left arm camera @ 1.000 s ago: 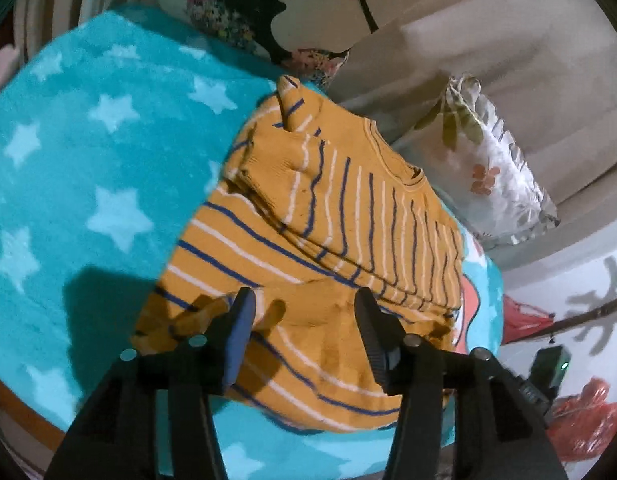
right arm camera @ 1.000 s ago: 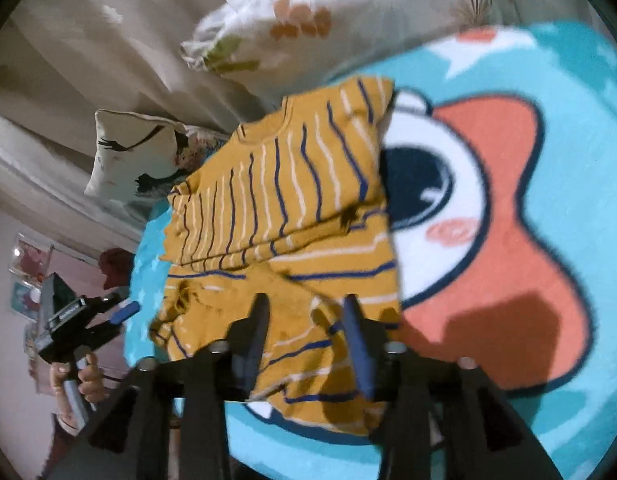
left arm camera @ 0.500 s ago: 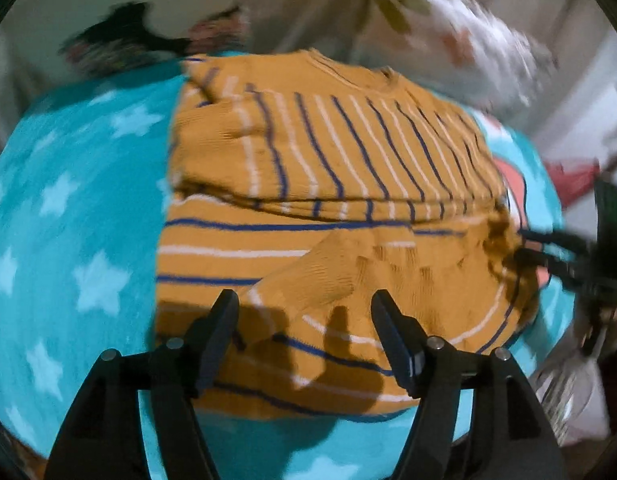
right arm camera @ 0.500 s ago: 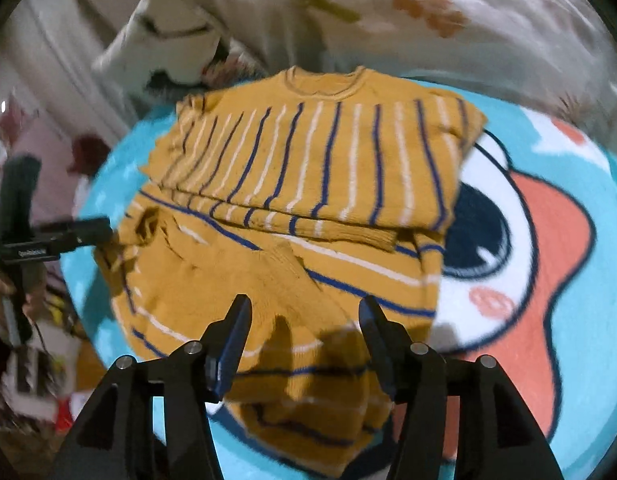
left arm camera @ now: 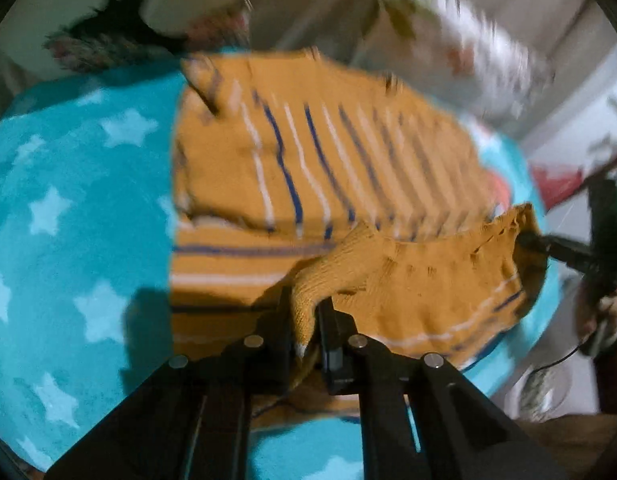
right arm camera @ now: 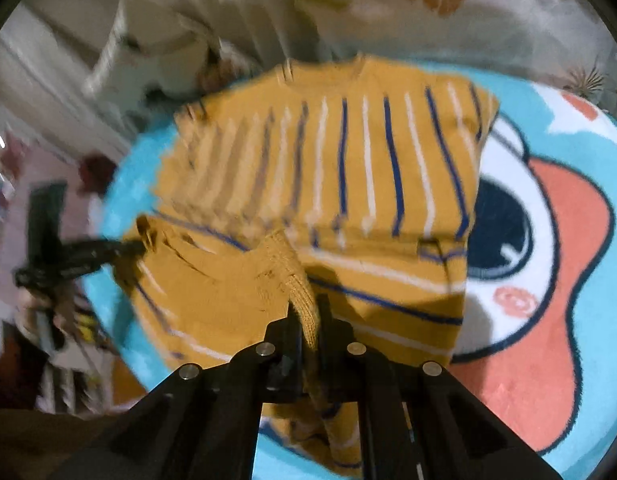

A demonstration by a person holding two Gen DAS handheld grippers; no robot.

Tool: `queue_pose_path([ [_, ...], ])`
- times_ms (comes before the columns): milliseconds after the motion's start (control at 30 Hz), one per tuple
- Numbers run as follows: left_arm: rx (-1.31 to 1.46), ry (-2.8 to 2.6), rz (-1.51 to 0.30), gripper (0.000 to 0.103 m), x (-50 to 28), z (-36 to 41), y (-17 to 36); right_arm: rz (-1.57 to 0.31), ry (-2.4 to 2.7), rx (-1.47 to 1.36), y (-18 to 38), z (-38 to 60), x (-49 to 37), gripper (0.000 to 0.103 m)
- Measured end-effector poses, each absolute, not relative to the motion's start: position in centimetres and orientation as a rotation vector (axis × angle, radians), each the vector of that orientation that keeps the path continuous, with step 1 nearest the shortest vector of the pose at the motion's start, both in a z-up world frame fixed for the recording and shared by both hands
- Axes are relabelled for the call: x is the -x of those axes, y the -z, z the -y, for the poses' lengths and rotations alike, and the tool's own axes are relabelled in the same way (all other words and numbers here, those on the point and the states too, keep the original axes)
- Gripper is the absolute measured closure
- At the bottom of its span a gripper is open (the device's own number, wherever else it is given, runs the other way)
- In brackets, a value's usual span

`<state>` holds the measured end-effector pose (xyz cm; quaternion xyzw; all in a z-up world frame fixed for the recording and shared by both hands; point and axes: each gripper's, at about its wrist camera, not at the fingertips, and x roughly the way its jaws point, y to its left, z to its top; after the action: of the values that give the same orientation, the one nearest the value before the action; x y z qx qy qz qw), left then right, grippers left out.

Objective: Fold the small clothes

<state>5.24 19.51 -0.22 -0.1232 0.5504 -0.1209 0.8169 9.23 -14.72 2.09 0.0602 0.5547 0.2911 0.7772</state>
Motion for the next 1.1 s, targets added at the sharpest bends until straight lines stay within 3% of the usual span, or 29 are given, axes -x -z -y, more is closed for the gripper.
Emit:
queue_pose_path([
  [133, 0.366, 0.268, -1.099, 0.093, -8.0, -22.6, -3.1, -1.097, -0.629, -0.233, -6.9, 15.8, -12.4, 0.097],
  [267, 0.375, 0.223, -1.07, 0.093, -13.7, -23.0, -3.2, -1.051, -0.584, -0.254, -7.9, 15.3, -16.7, 0.097],
  [533, 0.277, 0.142, -1.149, 0.093, -20.9, -20.4, 1.5, -1.151, -0.415, -0.254, -1.0, 13.5, -24.2, 0.097],
  [833, 0.413, 0.094, -1.19, 0.087, -22.4, -22.3, 5.1, -1.239, -0.319, -0.258, 4.0, 13.5, -26.8, 0.096],
  [967, 0.476, 0.095, -1.191, 0.074, -21.7, -23.0, 4.6, -1.242, -0.305, -0.257, 4.3, 13.1, -27.3, 0.093],
  [1033, 0.485, 0.083, -1.183, 0.064, -20.8, -23.2, 3.8, -1.23, -0.294, -0.26, 3.7, 13.4, -27.4, 0.085],
  [1100, 0.454, 0.039, -1.17, 0.047, -19.8, -23.0, 2.7, -1.196, -0.27, -0.252, 2.5, 14.2, -27.3, 0.073],
])
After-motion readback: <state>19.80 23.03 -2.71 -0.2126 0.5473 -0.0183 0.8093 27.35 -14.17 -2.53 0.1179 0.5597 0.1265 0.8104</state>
